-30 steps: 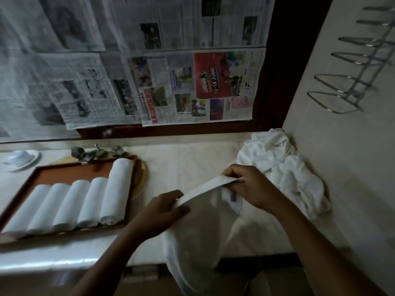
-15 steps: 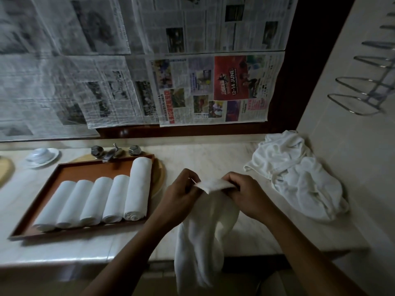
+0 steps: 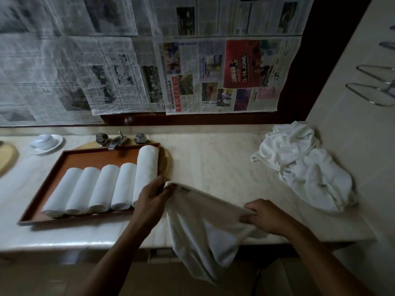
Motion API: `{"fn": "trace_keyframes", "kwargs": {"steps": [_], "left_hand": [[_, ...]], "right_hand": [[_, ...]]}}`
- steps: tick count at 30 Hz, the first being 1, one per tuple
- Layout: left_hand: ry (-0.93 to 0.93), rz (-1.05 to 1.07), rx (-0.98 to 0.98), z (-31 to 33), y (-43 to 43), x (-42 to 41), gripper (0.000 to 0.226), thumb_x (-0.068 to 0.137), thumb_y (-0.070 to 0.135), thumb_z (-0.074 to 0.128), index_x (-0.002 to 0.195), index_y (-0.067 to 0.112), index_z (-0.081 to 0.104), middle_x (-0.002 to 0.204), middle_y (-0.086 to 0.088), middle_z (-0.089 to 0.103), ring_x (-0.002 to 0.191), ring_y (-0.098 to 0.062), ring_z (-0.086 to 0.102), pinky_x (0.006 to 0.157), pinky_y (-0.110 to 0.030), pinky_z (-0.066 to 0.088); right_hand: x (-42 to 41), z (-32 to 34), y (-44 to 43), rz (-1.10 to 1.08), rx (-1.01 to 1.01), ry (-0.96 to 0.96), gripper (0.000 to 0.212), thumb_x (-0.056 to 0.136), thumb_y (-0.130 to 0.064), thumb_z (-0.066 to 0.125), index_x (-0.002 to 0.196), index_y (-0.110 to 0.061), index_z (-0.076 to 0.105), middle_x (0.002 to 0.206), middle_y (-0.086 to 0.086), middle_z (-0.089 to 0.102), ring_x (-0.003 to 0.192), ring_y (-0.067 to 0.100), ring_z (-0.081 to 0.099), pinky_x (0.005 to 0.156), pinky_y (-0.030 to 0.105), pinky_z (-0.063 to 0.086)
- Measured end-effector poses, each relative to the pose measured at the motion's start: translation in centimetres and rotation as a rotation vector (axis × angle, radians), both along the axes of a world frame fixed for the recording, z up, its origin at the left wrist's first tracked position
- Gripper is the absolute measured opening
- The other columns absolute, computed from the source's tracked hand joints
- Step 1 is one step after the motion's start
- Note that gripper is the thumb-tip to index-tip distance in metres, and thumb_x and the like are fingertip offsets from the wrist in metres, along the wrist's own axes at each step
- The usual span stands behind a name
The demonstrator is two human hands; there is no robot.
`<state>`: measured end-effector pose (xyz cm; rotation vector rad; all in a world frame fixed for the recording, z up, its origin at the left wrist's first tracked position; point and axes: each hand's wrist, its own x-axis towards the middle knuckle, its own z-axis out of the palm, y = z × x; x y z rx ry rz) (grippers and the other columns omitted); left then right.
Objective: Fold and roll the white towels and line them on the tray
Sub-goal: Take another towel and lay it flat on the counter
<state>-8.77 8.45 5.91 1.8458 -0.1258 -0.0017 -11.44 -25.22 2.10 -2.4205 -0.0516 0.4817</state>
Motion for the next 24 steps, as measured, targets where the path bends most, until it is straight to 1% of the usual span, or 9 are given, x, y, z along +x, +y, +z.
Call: {"fn": "trace_keyframes", "kwargs": {"steps": [3, 5, 7, 10, 11, 13, 15, 20, 24], "left_hand": [[0.159, -0.068, 0.033, -4.9, 1.6, -1.4, 0.044, 0.092, 0.047, 0.062, 0.086, 0.004, 0.067, 0.081, -0.020, 0.065, 0.079, -0.035, 0.065, 0.069, -0.055, 0.054], [0.279, -0.079, -0.002, -8.2, 2.0, -2.1, 0.035, 0.097, 0.035, 0.066, 0.084, 0.004, 0.070, 0.078, -0.018, 0.066, 0.075, -0.033, 0.064, 0.066, -0.050, 0.055], [0.378, -0.049, -0.021, -10.8, 2.3, -2.1, 0.027, 0.096, 0.035, 0.069, 0.086, 0.010, 0.075, 0.083, -0.019, 0.070, 0.077, -0.031, 0.064, 0.067, -0.047, 0.054], [0.456, -0.010, -0.046, -13.0, 2.0, -1.0, 0.022, 0.094, 0.036, 0.072, 0.091, 0.015, 0.079, 0.090, -0.026, 0.070, 0.078, -0.032, 0.065, 0.069, -0.048, 0.054], [0.469, 0.010, -0.051, -13.3, 1.7, -0.4, 0.020, 0.095, 0.034, 0.072, 0.092, 0.016, 0.079, 0.091, -0.025, 0.071, 0.079, -0.031, 0.065, 0.069, -0.047, 0.054], [0.489, 0.061, -0.052, -13.6, 0.9, 1.6, 0.021, 0.096, 0.034, 0.070, 0.095, 0.015, 0.080, 0.087, -0.016, 0.073, 0.080, -0.026, 0.067, 0.068, -0.041, 0.056], [0.481, 0.074, -0.073, -13.2, 0.2, 3.8, 0.023, 0.097, 0.034, 0.068, 0.097, 0.013, 0.079, 0.082, -0.004, 0.073, 0.079, -0.019, 0.067, 0.063, -0.032, 0.055], [0.357, 0.071, -0.024, -12.3, -1.4, 11.3, 0.021, 0.099, 0.031, 0.065, 0.097, 0.015, 0.079, 0.078, 0.003, 0.073, 0.073, -0.011, 0.066, 0.061, -0.021, 0.052], [0.286, 0.108, 0.055, -11.5, -2.9, 17.8, 0.025, 0.098, 0.034, 0.066, 0.104, 0.014, 0.079, 0.091, -0.007, 0.077, 0.083, -0.022, 0.072, 0.069, -0.031, 0.057]], "right_hand": [[-1.4, -2.9, -2.8, 0.055, -0.115, 0.094, 0.027, 0.089, -0.039, 0.074, 0.068, -0.026, 0.063, 0.068, -0.008, 0.063, 0.069, 0.008, 0.064, 0.061, 0.023, 0.042], [-1.7, -4.2, -4.2, 0.063, -0.166, 0.113, 0.015, 0.090, -0.035, 0.073, 0.080, -0.023, 0.072, 0.080, -0.003, 0.070, 0.078, 0.010, 0.067, 0.063, 0.019, 0.044], [-1.5, -4.7, -5.1, 0.007, -0.192, 0.094, 0.009, 0.091, -0.032, 0.074, 0.085, -0.025, 0.075, 0.086, -0.004, 0.073, 0.082, 0.006, 0.067, 0.067, 0.017, 0.047], [-0.1, -5.1, -6.3, -0.120, -0.216, 0.044, 0.015, 0.091, -0.032, 0.074, 0.081, -0.020, 0.075, 0.083, -0.002, 0.072, 0.079, 0.011, 0.067, 0.070, 0.029, 0.052], [0.6, -5.0, -6.6, -0.155, -0.203, 0.017, 0.017, 0.091, -0.032, 0.074, 0.079, -0.021, 0.074, 0.080, -0.003, 0.072, 0.078, 0.011, 0.066, 0.069, 0.029, 0.051], [2.4, -5.0, -7.3, -0.219, -0.163, -0.036, 0.016, 0.089, -0.034, 0.077, 0.076, -0.026, 0.073, 0.077, -0.008, 0.070, 0.077, 0.009, 0.065, 0.068, 0.026, 0.049], [4.5, -4.9, -7.7, -0.279, -0.135, -0.087, 0.015, 0.086, -0.035, 0.080, 0.077, -0.025, 0.074, 0.076, -0.008, 0.071, 0.076, 0.008, 0.065, 0.069, 0.028, 0.048], [12.0, -4.7, -9.6, -0.328, -0.118, -0.205, 0.008, 0.088, -0.026, 0.079, 0.084, -0.019, 0.078, 0.075, -0.004, 0.073, 0.075, 0.010, 0.067, 0.069, 0.026, 0.048], [18.9, -4.5, -11.0, -0.317, -0.142, -0.266, 0.008, 0.090, -0.022, 0.076, 0.093, -0.016, 0.080, 0.086, 0.000, 0.076, 0.085, 0.015, 0.068, 0.072, 0.027, 0.044]]}}
